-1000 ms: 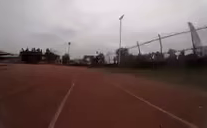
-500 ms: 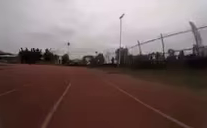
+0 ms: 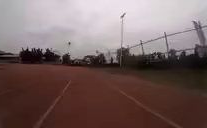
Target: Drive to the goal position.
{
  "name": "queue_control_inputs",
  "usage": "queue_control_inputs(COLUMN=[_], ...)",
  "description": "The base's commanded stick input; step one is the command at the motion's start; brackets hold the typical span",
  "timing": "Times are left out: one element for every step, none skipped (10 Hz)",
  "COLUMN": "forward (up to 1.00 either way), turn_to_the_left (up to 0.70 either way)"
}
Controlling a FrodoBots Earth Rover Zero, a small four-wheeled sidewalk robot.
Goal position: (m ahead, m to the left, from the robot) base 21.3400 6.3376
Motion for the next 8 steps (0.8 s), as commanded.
queue_control_inputs(forward=[0.70, 0.70, 0.70, 0.70, 0.70, 0.70, 0.70, 0.70], turn_to_the_left=[0.00, 0.00, 0.00, 0.00, 0.00, 0.00, 0.00, 0.00])
